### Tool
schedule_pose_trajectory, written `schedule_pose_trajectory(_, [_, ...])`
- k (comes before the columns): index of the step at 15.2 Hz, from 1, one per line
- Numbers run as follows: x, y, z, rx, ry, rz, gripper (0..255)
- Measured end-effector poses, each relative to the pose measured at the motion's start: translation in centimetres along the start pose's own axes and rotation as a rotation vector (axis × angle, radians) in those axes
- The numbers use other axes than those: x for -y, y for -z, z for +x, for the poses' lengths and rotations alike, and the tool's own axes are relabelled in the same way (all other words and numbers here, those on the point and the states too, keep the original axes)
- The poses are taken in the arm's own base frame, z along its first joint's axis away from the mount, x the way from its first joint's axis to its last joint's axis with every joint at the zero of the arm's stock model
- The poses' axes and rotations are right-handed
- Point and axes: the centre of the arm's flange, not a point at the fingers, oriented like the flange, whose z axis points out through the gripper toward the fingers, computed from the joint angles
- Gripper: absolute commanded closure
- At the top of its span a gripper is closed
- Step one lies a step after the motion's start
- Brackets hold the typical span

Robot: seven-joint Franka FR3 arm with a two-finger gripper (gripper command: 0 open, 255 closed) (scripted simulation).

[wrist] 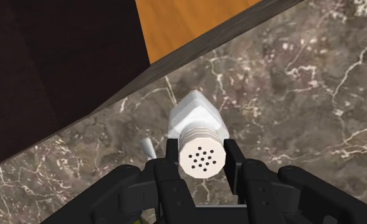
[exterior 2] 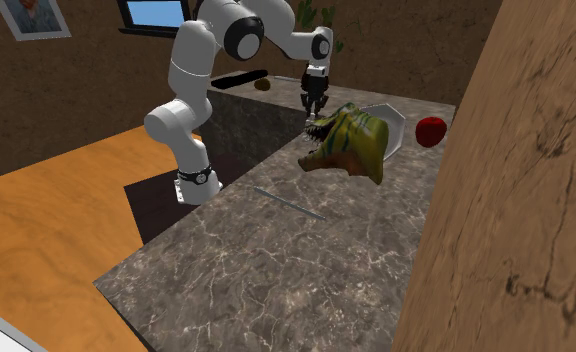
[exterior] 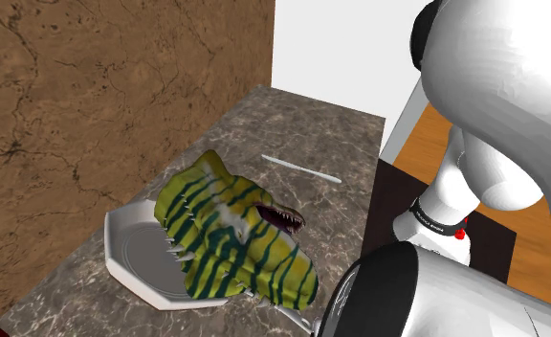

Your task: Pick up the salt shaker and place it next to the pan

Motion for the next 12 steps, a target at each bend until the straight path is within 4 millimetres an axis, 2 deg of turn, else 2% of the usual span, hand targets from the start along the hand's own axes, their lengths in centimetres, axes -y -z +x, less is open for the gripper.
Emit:
schedule_pose_trajectory(7, [-0.02,-0.51,-0.18,0.000,0.000,0.000,255])
schedule_pose_trajectory(8, [-0.02,-0.51,-0.18,0.000,0.000,0.000,0])
schedule_pose_trajectory(12, [-0.02,-0.51,-0.18,0.000,0.000,0.000,0])
